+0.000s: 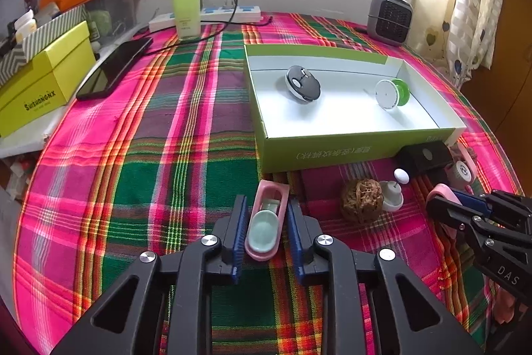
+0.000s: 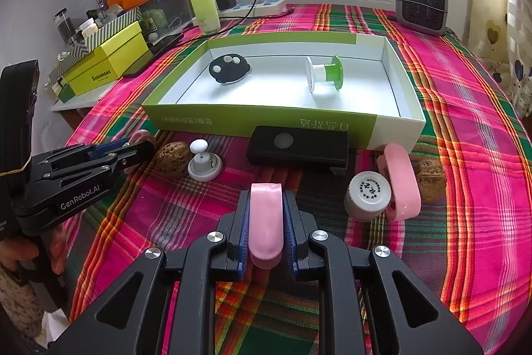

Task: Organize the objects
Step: 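Grasp the pink oval clip with the right gripper while the left holds its clip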

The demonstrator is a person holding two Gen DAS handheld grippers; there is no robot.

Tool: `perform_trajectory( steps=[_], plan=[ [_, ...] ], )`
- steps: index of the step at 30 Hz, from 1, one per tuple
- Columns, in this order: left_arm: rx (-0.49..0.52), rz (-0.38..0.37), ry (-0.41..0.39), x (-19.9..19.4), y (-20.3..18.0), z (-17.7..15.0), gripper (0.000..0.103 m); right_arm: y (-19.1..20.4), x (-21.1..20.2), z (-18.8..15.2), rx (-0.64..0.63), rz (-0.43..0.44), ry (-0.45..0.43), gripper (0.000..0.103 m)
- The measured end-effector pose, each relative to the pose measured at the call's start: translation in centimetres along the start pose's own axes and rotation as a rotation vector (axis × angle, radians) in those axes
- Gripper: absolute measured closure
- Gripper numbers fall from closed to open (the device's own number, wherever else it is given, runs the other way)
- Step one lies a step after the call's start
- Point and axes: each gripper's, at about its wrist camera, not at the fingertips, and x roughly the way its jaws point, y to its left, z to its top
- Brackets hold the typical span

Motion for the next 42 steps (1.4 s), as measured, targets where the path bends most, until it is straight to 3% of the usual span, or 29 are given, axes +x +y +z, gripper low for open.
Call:
perform_trajectory(
  steps=[2, 42],
  plan=[
    [-0.004, -0.005, 0.001, 0.0, -0.1, 0.0, 0.087, 0.0, 0.0, 0.0, -0.002, -0.002, 0.0, 0.084],
    [0.018, -0.049, -0.054, -3.3, -2.1, -0.2, 0.087, 1.0, -1.2, 0.2, -0.012, 0.03, -0.037, 0.084]
  ],
)
